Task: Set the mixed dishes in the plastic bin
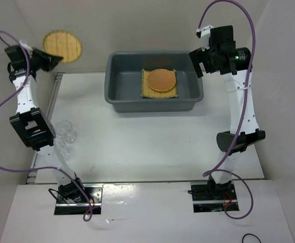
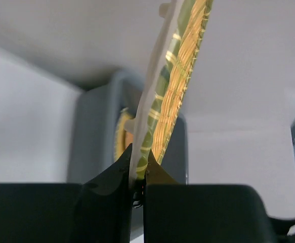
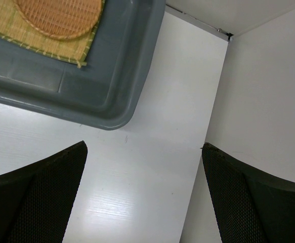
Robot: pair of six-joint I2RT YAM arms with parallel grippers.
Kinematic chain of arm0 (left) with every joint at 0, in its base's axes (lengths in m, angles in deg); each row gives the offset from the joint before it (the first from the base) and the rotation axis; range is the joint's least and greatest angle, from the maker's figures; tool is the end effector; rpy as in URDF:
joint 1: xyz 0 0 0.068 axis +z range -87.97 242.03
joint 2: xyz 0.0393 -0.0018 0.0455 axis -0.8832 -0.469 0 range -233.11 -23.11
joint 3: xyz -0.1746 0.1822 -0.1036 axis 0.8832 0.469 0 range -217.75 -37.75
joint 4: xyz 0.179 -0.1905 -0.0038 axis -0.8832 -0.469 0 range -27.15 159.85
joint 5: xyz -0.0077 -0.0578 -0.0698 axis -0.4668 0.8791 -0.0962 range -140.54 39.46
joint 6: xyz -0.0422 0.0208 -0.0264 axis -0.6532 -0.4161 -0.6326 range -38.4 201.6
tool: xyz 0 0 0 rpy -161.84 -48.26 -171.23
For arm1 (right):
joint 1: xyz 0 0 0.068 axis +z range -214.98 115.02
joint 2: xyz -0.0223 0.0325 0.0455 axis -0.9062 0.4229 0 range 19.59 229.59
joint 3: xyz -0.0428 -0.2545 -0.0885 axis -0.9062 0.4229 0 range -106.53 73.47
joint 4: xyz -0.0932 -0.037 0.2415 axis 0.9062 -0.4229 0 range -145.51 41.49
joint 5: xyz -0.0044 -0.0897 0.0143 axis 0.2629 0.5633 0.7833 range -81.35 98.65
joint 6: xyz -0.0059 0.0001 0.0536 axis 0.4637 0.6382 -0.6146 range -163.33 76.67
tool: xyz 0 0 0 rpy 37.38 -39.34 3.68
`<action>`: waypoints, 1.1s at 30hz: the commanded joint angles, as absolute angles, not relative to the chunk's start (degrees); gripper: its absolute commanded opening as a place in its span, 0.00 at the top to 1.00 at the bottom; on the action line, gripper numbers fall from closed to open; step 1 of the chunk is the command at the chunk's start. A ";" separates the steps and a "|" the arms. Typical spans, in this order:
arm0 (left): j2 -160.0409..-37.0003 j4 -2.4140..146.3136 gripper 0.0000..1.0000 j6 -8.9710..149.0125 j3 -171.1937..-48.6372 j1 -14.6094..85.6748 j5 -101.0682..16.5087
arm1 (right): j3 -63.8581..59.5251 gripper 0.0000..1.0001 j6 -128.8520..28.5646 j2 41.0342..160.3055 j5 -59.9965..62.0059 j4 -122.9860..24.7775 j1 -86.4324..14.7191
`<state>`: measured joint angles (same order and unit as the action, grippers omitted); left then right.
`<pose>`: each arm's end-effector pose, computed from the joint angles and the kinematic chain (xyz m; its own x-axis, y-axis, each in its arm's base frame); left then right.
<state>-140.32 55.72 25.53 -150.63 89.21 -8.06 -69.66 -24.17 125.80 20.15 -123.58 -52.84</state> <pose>0.4422 0.1999 0.3579 -0.3505 -0.8678 -0.3522 -0.1035 0.4096 -0.9064 0.3332 0.0644 0.4948 -0.5532 -0.4480 -0.7024 -0.2481 0.8934 -0.3745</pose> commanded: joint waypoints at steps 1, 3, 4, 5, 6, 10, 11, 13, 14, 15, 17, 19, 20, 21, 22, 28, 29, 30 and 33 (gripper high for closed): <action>-143.94 62.56 1.00 20.77 -167.76 79.89 -3.45 | -70.59 0.02 -24.34 121.11 18.93 -123.04 -52.59; -155.92 48.37 1.00 27.32 -185.04 74.03 -1.23 | -69.98 0.02 -24.34 120.32 18.93 -123.04 -52.59; -161.31 38.39 1.00 28.50 -208.98 72.25 -1.23 | -69.97 0.02 -24.34 120.31 18.93 -123.04 -52.59; -170.24 40.90 1.00 27.38 -216.96 70.66 1.99 | -69.97 0.02 -24.34 119.62 18.93 -123.04 -52.59; -169.63 46.32 1.00 18.67 -210.26 68.38 5.06 | -69.97 0.02 -24.34 119.61 18.93 -123.04 -52.59; -177.77 47.62 1.00 16.74 -215.36 61.79 0.54 | -69.97 0.02 -24.34 118.38 18.40 -123.04 -52.59; -177.80 50.05 1.00 16.13 -217.11 60.72 -0.26 | -69.97 0.02 -24.34 117.86 18.40 -123.04 -52.59; -181.30 53.30 1.00 12.18 -217.31 58.09 -1.32 | -68.74 0.02 -24.34 117.15 18.40 -123.04 -52.59; -182.19 54.45 1.00 11.12 -217.31 57.29 -2.63 | -68.74 0.02 -24.34 116.45 18.40 -123.04 -52.59; -182.81 55.34 1.00 10.33 -217.31 56.50 -3.68 | -68.04 0.02 -24.34 115.92 18.40 -123.04 -52.59; -183.95 56.48 1.00 9.79 -217.31 54.49 -6.32 | -67.34 0.02 -24.34 115.40 18.40 -123.04 -52.59; -185.36 57.37 1.00 8.57 -217.31 52.64 -10.01 | -66.63 0.02 -24.34 114.86 18.40 -123.04 -52.59; -186.40 58.15 1.00 8.56 -217.31 51.93 -11.07 | -66.11 0.02 -24.34 114.34 18.40 -123.04 -52.59; -187.63 59.11 1.00 7.95 -217.31 51.40 -12.82 | -66.10 0.02 -24.34 114.34 18.92 -123.04 -52.59; -188.25 59.12 1.00 7.95 -217.31 50.18 -13.79 | -66.10 0.02 -24.34 114.34 18.93 -123.04 -52.59; -192.12 60.53 1.00 9.00 -217.31 45.95 -20.21 | -66.63 0.02 -24.34 114.34 18.93 -123.04 -52.59; -192.13 60.53 1.00 9.00 -217.31 45.95 -20.83 | -66.63 0.02 -24.34 114.34 18.93 -123.04 -52.59; -193.00 60.53 1.00 9.00 -217.31 45.17 -21.44 | -66.63 0.02 -24.34 114.34 18.93 -123.04 -52.59; -194.76 59.83 1.00 9.00 -217.31 44.63 -23.29 | -66.63 0.02 -24.34 114.34 18.93 -123.04 -52.59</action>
